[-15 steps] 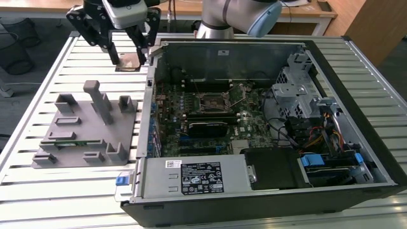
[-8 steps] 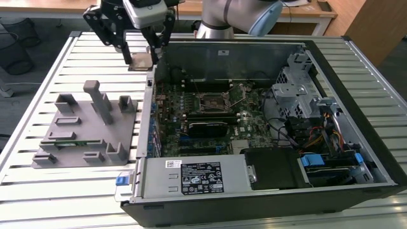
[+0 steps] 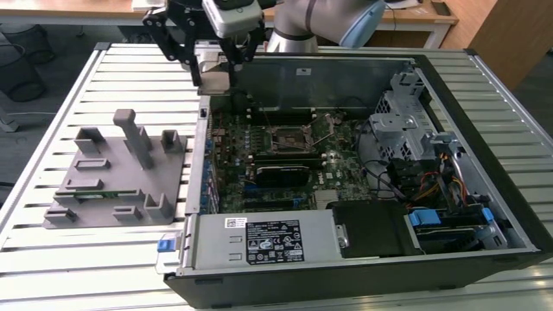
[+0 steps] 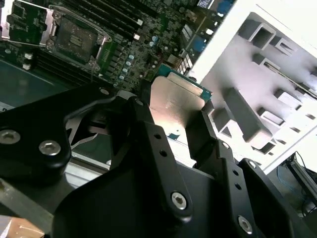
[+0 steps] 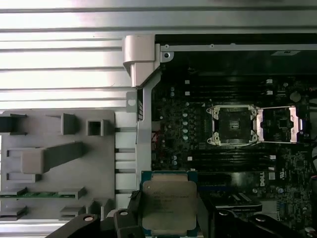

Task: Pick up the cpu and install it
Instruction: 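Pick up the cpu and move it towards the insertion slot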

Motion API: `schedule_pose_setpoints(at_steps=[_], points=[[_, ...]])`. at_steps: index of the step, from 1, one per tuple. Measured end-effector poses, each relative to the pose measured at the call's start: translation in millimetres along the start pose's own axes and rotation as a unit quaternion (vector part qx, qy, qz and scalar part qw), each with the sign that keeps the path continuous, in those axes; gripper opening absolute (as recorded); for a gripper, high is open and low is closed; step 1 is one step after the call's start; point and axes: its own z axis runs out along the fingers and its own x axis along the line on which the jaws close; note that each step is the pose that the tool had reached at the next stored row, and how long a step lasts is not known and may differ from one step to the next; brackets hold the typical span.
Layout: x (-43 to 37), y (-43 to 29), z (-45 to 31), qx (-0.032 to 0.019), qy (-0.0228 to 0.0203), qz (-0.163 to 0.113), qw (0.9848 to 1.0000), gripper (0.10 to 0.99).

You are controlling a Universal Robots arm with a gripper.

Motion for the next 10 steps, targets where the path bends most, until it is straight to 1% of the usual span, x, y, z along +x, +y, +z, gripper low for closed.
schedule_pose_setpoints(at_steps=[4,10], points=[[-16.0,2.1,0.5,0.0001,0.0003,0.000,1.0000,0.529],[-39.1,7.3,1.5,0.0001,0.0006,0.000,1.0000,0.529]])
